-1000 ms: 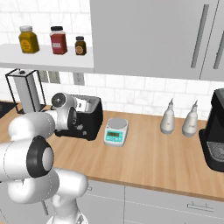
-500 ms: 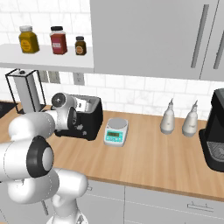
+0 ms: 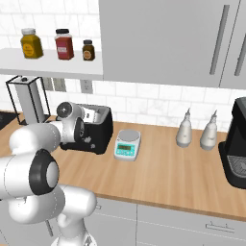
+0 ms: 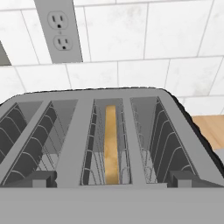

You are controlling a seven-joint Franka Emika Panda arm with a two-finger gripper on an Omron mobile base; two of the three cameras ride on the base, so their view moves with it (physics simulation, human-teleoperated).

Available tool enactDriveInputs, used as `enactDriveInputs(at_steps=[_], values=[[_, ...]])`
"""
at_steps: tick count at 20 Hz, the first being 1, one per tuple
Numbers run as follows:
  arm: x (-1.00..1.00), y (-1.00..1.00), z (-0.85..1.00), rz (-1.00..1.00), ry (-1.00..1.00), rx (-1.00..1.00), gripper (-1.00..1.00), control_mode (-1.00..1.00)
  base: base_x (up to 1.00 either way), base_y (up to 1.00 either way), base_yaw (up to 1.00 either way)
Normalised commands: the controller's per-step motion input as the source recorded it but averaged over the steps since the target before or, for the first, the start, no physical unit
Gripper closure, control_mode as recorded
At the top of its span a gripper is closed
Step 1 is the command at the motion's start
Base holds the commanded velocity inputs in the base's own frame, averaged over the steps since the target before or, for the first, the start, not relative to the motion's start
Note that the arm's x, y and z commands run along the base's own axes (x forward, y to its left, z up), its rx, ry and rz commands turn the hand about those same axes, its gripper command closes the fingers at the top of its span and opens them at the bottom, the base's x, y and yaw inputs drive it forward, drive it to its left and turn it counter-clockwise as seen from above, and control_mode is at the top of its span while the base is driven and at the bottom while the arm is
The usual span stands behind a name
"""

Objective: Start the toaster. Once the lever pops up, take the bread to the plate on the dining counter.

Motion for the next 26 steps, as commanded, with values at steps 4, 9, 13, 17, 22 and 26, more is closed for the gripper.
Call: enactDriveInputs(at_steps=[4, 9, 13, 17, 22, 26], values=[[0.00, 0.00, 0.00, 0.00, 0.00, 0.00, -1.00, -1.00, 0.00, 0.00, 0.00], [0.00, 0.00, 0.00, 0.00, 0.00, 0.00, -1.00, -1.00, 0.00, 0.00, 0.00], [0.00, 0.00, 0.00, 0.00, 0.00, 0.00, -1.00, -1.00, 0.00, 0.00, 0.00], [0.00, 0.00, 0.00, 0.00, 0.00, 0.00, -1.00, -1.00, 0.00, 0.00, 0.00], [0.00, 0.00, 0.00, 0.00, 0.00, 0.00, -1.00, -1.00, 0.00, 0.00, 0.00], [0.00, 0.00, 0.00, 0.00, 0.00, 0.00, -1.00, -1.00, 0.00, 0.00, 0.00]])
